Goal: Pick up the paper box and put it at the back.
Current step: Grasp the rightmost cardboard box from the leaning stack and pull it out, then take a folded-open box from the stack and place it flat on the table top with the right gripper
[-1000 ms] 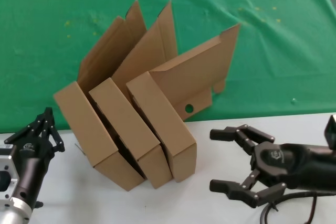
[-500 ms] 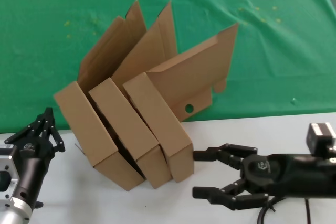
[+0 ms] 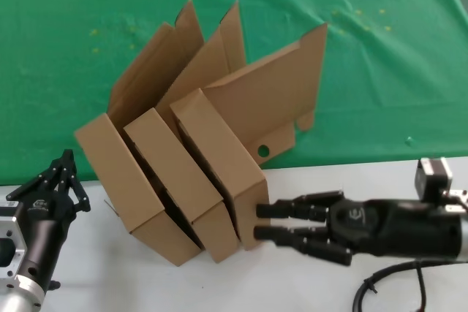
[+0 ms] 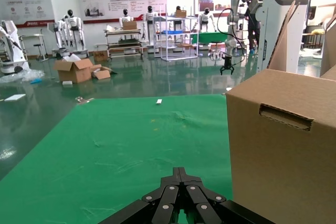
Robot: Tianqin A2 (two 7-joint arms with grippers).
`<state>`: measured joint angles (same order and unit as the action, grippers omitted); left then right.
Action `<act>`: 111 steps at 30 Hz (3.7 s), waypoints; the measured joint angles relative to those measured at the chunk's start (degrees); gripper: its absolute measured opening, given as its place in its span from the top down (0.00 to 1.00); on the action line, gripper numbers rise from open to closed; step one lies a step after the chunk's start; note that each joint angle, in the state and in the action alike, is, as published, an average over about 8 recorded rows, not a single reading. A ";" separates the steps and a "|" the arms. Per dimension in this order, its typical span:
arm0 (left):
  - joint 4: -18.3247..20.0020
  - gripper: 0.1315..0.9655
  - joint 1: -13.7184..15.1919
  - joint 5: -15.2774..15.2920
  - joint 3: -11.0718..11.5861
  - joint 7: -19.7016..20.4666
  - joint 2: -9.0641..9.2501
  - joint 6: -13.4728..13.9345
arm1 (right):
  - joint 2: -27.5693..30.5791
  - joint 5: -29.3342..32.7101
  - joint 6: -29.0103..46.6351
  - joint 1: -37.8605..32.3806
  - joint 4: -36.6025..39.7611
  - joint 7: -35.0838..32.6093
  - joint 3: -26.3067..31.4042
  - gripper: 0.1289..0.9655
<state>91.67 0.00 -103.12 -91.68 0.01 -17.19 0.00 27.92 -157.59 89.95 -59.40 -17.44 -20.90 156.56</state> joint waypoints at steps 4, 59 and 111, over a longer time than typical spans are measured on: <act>0.00 0.98 0.00 0.01 0.00 0.00 0.00 0.00 | 1.72 -0.08 0.00 0.55 -2.92 1.80 -2.67 0.76; 0.00 0.61 0.00 0.01 0.00 0.01 0.00 0.00 | -6.02 2.67 0.00 -3.55 9.06 3.44 1.13 0.29; 0.00 0.00 0.00 0.00 0.00 0.01 0.00 0.00 | 8.90 6.70 0.00 -12.51 -2.66 0.64 1.13 0.96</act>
<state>91.67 0.00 -103.12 -91.68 0.01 -17.19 0.00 36.82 -150.89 89.95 -71.92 -20.09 -20.26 157.69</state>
